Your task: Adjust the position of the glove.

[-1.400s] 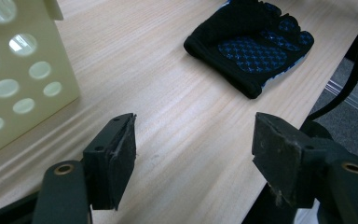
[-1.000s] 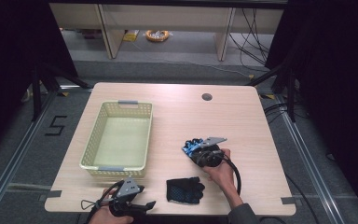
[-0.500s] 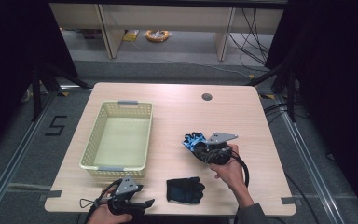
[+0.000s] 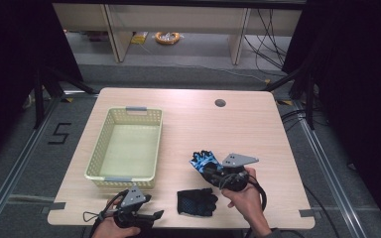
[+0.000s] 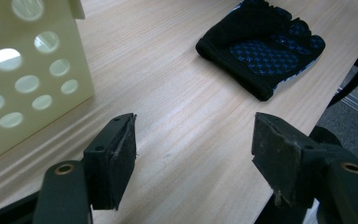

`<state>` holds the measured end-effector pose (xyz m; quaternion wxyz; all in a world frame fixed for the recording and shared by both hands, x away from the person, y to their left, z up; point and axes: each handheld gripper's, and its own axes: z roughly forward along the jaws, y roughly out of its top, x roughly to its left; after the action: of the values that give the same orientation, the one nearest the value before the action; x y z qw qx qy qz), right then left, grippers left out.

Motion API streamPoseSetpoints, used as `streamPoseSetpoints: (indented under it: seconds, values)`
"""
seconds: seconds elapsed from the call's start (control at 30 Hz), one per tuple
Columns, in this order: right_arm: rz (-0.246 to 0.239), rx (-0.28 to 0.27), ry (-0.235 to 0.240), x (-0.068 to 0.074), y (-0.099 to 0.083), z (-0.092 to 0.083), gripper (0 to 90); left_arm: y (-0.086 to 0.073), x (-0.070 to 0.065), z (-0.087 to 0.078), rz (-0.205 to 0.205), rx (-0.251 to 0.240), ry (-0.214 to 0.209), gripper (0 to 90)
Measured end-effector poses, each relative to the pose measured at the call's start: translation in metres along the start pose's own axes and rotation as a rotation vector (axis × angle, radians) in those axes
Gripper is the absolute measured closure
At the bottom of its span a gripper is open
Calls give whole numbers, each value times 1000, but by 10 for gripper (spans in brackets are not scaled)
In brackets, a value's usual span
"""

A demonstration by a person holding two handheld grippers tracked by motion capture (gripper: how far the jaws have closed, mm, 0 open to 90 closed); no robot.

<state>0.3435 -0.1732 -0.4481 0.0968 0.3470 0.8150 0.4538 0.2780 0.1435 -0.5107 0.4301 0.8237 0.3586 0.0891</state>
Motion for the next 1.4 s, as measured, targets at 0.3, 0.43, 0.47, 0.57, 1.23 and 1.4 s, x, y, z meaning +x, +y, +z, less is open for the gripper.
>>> streamPoseSetpoints:
  seconds: [0.3, 0.43, 0.47, 0.57, 1.23, 1.4]
  values:
    - [54, -36, 3, 36, -18, -7, 870, 2, -3, -3, 47, 6, 2, 305]
    - [73, -42, 18, 45, -22, -6, 868, 3, -5, -3, 43, 3, -5, 305]
    - [66, -29, 13, 51, -25, -4, 867, 3, -5, -3, 46, 1, -5, 304]
    - [67, -23, 19, 57, -28, 1, 865, 2, -10, -2, 26, 0, -12, 304]
    - [138, 68, 53, 72, -35, 36, 592, 2, -31, 6, 68, 32, -59, 310]
    - [37, 48, 48, 54, -15, 19, 560, 3, -37, 9, 64, 10, -61, 309]
